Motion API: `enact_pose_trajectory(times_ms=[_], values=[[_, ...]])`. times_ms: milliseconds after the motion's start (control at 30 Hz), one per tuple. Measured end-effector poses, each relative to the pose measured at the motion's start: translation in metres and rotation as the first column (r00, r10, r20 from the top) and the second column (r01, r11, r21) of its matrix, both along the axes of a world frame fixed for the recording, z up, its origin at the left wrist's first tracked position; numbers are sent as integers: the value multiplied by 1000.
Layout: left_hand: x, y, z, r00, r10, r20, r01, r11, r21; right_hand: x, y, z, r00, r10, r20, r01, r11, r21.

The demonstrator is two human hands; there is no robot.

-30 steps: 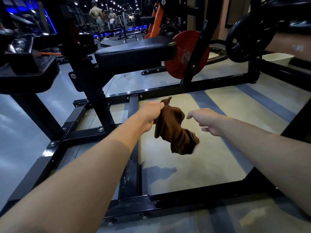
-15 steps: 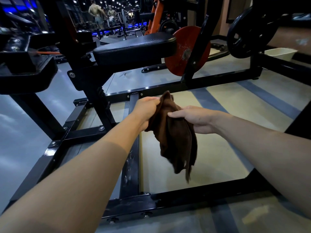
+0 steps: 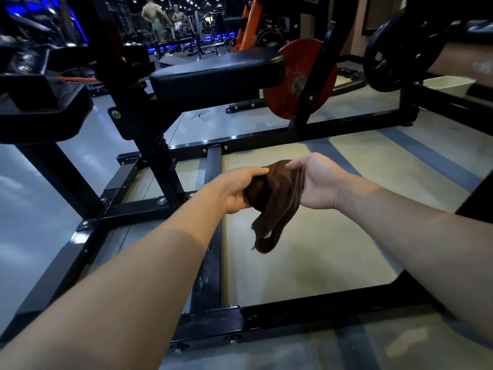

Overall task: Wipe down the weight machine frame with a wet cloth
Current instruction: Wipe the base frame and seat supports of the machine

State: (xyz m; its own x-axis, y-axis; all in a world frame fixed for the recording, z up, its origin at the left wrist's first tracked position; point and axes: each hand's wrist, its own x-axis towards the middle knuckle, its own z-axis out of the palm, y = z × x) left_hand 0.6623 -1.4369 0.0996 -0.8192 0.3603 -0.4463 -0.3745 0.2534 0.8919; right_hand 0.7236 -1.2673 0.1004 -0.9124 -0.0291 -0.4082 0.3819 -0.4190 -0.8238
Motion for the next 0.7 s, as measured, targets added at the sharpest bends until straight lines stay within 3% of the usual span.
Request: enact_pose_trajectory(times_ms=[167, 267, 367, 433, 500, 600, 700], values=[[0, 0, -5, 990, 94, -106, -100, 993, -54, 3, 0, -6, 992, 31, 120, -69, 943, 326], [-7, -2, -9, 975, 182, -130, -186, 982, -18, 2, 9, -16, 987, -67, 148, -15, 870, 493], [-12, -6, -11, 967, 249, -62, -249, 969, 11, -3, 19, -18, 977, -195, 89, 137, 889, 436], [-13, -9, -10, 972, 235, 16, -236, 971, 37, -4, 21, -14, 982, -169, 87, 132, 937, 324], [-13, -10, -9, 981, 189, 45, -191, 980, 56, -2, 22, -13, 991, -107, 75, 76, 940, 333], [-16, -10, -13, 984, 166, -58, -171, 982, -76, -2, 22, -18, 994, -106, -3, 95, 877, 470], [-19, -8, -19, 954, 130, -270, -205, 940, -271, -6, 19, -21, 983, -153, -100, 182, 806, 562]])
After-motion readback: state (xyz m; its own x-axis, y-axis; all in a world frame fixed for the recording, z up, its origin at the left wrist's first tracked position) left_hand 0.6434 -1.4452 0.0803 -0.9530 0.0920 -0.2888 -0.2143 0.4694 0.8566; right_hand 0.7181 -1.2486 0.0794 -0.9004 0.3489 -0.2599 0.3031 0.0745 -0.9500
